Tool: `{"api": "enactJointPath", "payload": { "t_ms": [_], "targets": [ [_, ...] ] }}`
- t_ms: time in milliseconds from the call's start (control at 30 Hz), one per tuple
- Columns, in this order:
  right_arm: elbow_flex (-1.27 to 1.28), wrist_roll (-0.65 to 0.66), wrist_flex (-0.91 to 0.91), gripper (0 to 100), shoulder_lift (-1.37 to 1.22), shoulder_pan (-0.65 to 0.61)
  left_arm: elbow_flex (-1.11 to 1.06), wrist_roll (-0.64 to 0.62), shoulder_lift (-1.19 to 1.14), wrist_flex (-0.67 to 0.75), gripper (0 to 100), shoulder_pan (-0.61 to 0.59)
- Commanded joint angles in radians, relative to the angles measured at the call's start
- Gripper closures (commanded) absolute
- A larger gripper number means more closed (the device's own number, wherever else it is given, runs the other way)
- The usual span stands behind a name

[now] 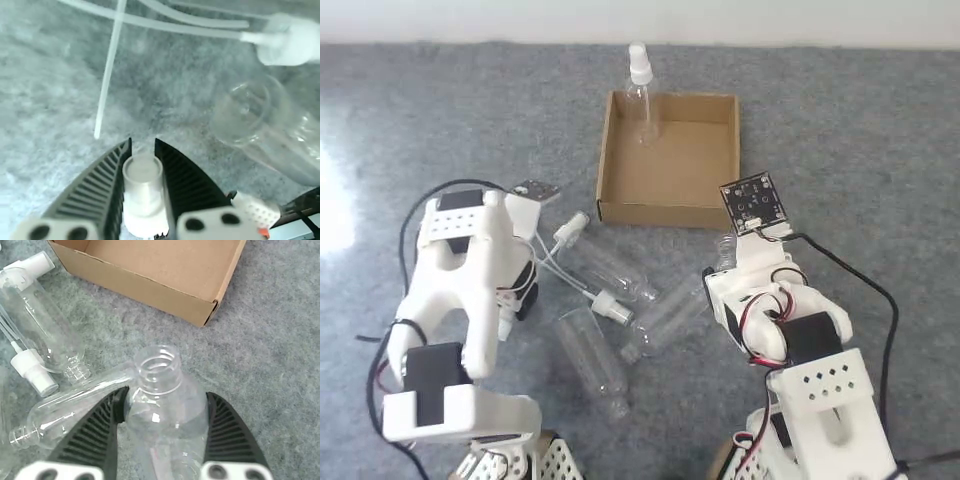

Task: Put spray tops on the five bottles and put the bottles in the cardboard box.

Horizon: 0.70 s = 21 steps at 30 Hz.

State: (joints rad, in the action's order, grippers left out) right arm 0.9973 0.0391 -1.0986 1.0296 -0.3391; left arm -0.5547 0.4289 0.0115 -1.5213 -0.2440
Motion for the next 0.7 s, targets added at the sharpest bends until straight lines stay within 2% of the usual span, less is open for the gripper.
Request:
{"api": "enactJointPath", "payload": {
  "t_ms": [0,133,433,667],
  "targets": [
    [-0.006,0.002,0.027,90.8,0.044,0.005,0.079,-0.009,0.009,-0.043,99,-0.003],
    [-0.006,0.002,0.027,90.8,0.044,0.004,0.105,-0.009,0.072,-0.072,99,-0.005],
    [-0.005,0.002,0.025,90.9,0.044,0.004,0.104,-0.040,0.413,-0.117,99,-0.005],
    [-0.005,0.002,0.024,90.9,0.044,0.004,0.107,-0.080,0.480,-0.141,99,0.002]
  ]
}}
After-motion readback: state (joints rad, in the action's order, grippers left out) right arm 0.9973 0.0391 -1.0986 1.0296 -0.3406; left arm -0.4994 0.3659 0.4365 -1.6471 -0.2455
